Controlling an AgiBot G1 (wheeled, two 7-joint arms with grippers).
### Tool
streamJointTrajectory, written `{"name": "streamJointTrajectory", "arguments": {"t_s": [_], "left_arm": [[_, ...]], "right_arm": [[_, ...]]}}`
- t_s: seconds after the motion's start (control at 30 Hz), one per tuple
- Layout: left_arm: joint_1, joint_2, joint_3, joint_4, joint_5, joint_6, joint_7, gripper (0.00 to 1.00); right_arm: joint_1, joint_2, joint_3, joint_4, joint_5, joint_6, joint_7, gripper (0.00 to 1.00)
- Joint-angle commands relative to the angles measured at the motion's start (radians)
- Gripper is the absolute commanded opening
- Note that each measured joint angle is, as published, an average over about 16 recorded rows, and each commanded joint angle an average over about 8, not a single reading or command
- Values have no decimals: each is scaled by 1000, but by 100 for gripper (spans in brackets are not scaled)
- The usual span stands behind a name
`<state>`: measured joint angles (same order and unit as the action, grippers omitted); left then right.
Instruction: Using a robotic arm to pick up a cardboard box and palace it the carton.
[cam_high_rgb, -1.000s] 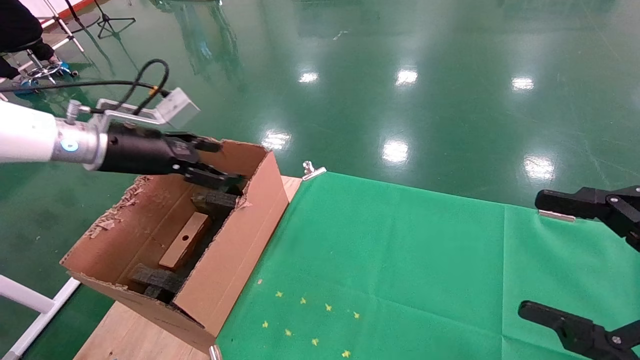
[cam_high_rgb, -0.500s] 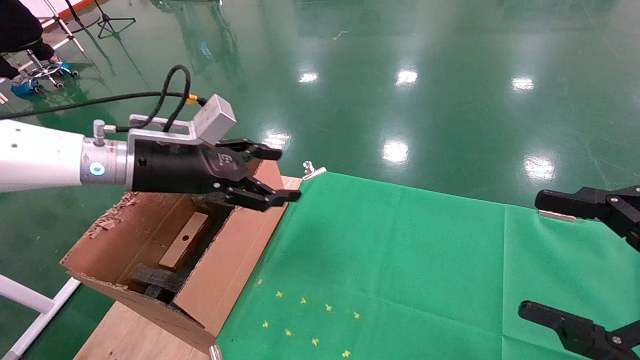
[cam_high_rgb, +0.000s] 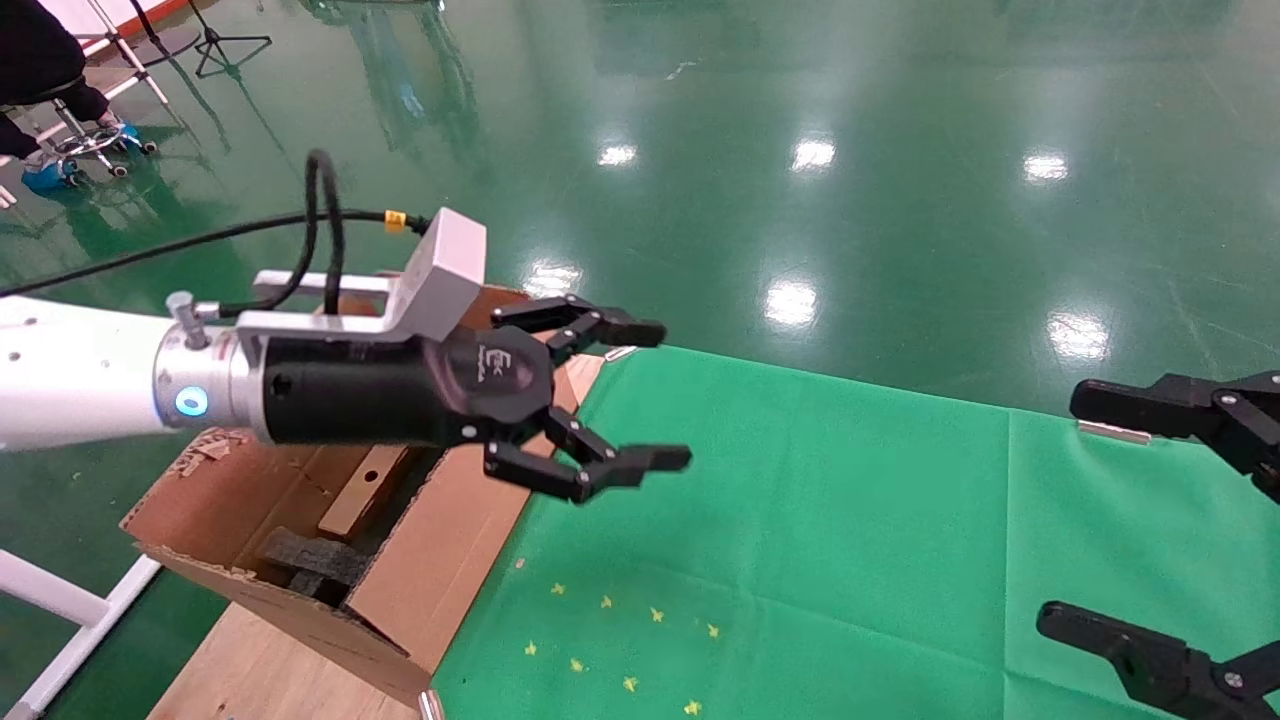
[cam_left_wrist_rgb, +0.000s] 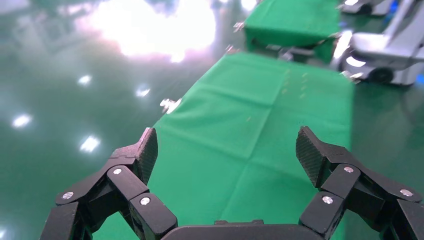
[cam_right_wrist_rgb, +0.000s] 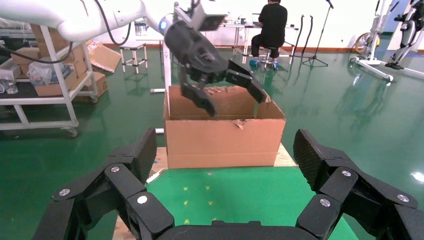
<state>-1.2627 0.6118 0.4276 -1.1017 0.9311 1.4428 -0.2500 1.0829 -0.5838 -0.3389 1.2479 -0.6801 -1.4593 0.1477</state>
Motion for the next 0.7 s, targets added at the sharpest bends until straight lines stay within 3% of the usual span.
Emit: {"name": "streamJointTrajectory", "arguments": {"t_s": [0.03, 0.47, 0.7], "left_arm": [[26, 0, -21, -26, -28, 7, 9, 100], [182, 0, -143, -176, -194, 51, 60, 100], [214, 0, -168, -207, -230, 61, 68, 100]], "right_arm": [[0, 0, 0, 0, 0, 0, 0, 100], [0, 0, 0, 0, 0, 0, 0, 100], [0, 0, 0, 0, 0, 0, 0, 100]]}}
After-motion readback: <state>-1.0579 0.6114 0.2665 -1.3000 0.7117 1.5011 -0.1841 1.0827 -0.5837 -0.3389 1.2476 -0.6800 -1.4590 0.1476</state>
